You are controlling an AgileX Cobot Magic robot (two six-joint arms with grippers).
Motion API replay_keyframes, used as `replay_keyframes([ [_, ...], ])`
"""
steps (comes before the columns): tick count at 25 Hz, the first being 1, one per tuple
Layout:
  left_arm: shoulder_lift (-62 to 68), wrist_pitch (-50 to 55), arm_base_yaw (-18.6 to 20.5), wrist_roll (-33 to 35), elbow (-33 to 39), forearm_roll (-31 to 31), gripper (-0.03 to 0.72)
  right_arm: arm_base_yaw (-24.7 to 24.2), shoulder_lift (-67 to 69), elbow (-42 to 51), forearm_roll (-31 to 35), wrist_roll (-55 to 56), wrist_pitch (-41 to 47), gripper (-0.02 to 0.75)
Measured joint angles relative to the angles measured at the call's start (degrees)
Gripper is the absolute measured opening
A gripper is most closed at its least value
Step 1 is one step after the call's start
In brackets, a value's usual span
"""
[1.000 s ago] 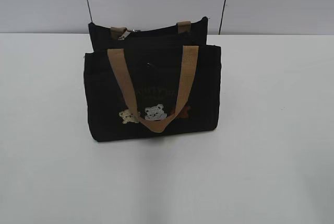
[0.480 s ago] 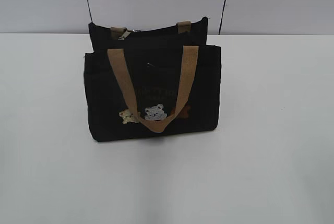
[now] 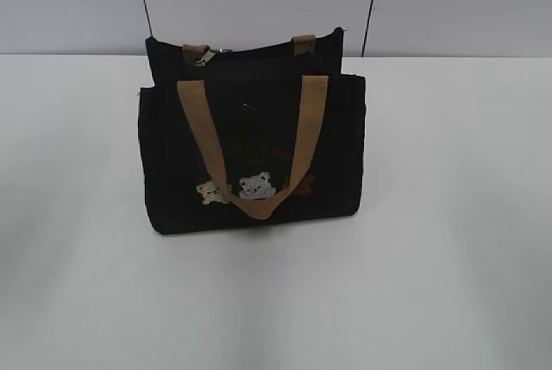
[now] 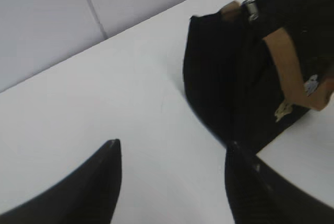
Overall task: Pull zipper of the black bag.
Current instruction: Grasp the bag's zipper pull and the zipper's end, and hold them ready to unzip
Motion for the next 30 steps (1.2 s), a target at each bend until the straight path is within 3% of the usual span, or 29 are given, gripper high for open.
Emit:
replay_keyframes([
  [4, 14.04, 4.01, 0.0, 17.7, -10.49, -10.29, 0.468, 0.0, 10.25, -5.22, 4.92, -9.73, -0.92, 0.41],
  [10, 31.99, 11.28, 0.0, 31.33, -22.86, -16.01, 0.46, 0.0, 25.82, -11.33, 10.85, -27.2, -4.04, 0.41],
  [15, 40.38, 12.9, 0.0, 48.02, -24.85, -18.63, 0.456, 0.0, 36.15, -17.43, 20.3, -41.13, -6.29, 0.41],
  [19, 45.33, 13.05, 0.0, 58.78, -25.02, -24.22, 0.455, 0.68, 44.94, -24.09, 25.9, -47.85, -6.97, 0.41],
  [23, 49.52, 12.4, -0.14, 62.54, -27.71, -27.73, 0.455, 5.08, 53.14, -31.44, 27.01, -50.65, -8.55, 0.41],
  [30, 55.28, 13.53, -3.24, 63.1, -32.91, -27.97, 0.454, 10.94, 63.96, -40.86, 27.41, -51.27, -11.11, 0.41],
])
